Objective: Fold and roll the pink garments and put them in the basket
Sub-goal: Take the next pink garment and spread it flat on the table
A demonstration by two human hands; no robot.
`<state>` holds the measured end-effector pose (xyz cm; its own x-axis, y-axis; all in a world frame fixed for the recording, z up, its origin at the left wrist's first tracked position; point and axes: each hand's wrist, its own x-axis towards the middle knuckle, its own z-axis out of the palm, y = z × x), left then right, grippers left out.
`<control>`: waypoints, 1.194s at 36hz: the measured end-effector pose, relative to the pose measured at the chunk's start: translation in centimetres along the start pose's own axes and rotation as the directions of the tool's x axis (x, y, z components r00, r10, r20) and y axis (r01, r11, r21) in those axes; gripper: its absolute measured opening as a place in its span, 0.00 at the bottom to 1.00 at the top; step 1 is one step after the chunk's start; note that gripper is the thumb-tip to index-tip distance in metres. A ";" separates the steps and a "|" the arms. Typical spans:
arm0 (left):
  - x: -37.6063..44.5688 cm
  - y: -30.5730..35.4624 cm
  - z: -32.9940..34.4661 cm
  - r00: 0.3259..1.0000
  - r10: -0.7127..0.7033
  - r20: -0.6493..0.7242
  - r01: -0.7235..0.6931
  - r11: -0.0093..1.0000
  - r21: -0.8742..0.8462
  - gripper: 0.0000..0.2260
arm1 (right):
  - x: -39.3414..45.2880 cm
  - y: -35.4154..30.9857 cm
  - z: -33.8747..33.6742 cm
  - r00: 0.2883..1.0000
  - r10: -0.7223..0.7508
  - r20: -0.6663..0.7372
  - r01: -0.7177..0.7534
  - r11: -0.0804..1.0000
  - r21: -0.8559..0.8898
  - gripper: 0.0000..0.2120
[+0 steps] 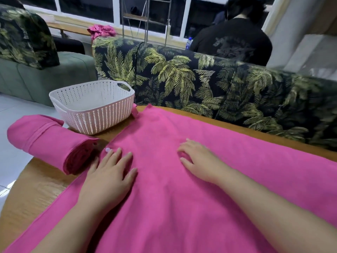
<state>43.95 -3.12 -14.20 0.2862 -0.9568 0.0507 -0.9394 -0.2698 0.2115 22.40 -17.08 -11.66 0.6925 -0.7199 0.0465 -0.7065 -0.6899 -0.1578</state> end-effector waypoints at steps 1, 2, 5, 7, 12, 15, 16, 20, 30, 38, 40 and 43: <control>-0.1 0.1 0.0 1.000 0.011 -0.026 -0.012 1.000 -0.021 0.34 | -2.5 1.4 -0.4 0.999 0.052 0.006 -0.052 0.998 -0.028 0.15; -0.2 0.2 0.1 0.998 0.027 -0.058 -0.029 0.999 -0.040 0.28 | -5.0 2.9 -0.8 0.993 0.118 0.004 -0.117 0.992 -0.049 0.15; -0.4 1.7 0.2 0.978 0.101 -0.182 -0.103 0.995 -0.004 0.17 | -12.1 7.0 -2.2 0.940 0.340 -0.029 -0.341 0.938 -0.058 0.16; -0.6 4.0 -0.1 0.984 0.136 -0.118 -0.137 0.991 -0.003 0.17 | -16.2 9.3 -2.8 0.871 0.489 -0.046 -0.491 0.870 -0.045 0.16; -1.0 12.0 -0.1 0.971 0.206 0.120 -0.203 0.979 -0.037 0.25 | -23.6 13.5 -2.6 0.634 0.761 -0.139 -0.761 0.646 0.063 0.20; -1.5 16.3 1.6 0.946 0.275 0.171 -0.270 0.961 -0.052 0.28 | -25.2 13.9 -2.5 0.543 0.839 -0.022 -0.840 0.543 -0.008 0.31; -1.6 17.3 2.2 0.940 0.288 0.183 -0.287 0.957 -0.034 0.31 | -25.3 14.0 -2.4 0.525 0.851 0.016 -0.851 0.525 -0.023 0.31; -0.7 18.9 4.2 0.938 0.286 0.193 -0.298 0.954 0.034 0.38 | -24.4 14.7 -2.4 0.516 0.854 0.062 -0.855 0.518 -0.024 0.31; 3.7 20.3 5.0 0.956 0.238 0.171 -0.256 0.963 0.088 0.40 | -21.2 18.3 -2.4 0.538 0.842 0.032 -0.842 0.539 -0.007 0.31; 7.1 21.6 4.3 0.954 0.202 0.223 -0.231 0.966 0.113 0.27 | -18.9 20.2 -2.9 0.558 0.829 -0.032 -0.822 0.558 0.111 0.30; 7.2 22.3 4.0 0.956 0.155 0.251 -0.180 0.981 0.079 0.24 | -19.4 20.1 -3.1 0.582 0.809 -0.080 -0.785 0.585 0.202 0.27; 6.6 24.9 3.4 0.954 0.143 0.262 -0.142 0.990 -0.022 0.20 | -21.6 19.7 -3.3 0.624 0.765 -0.161 -0.714 0.641 0.281 0.24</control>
<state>21.76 -16.51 -11.90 0.0897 -0.9801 -0.1774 -0.9661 -0.1288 0.2235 -6.98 -15.40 -12.56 -0.1318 -0.9890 0.0669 -0.9066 0.0930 -0.4116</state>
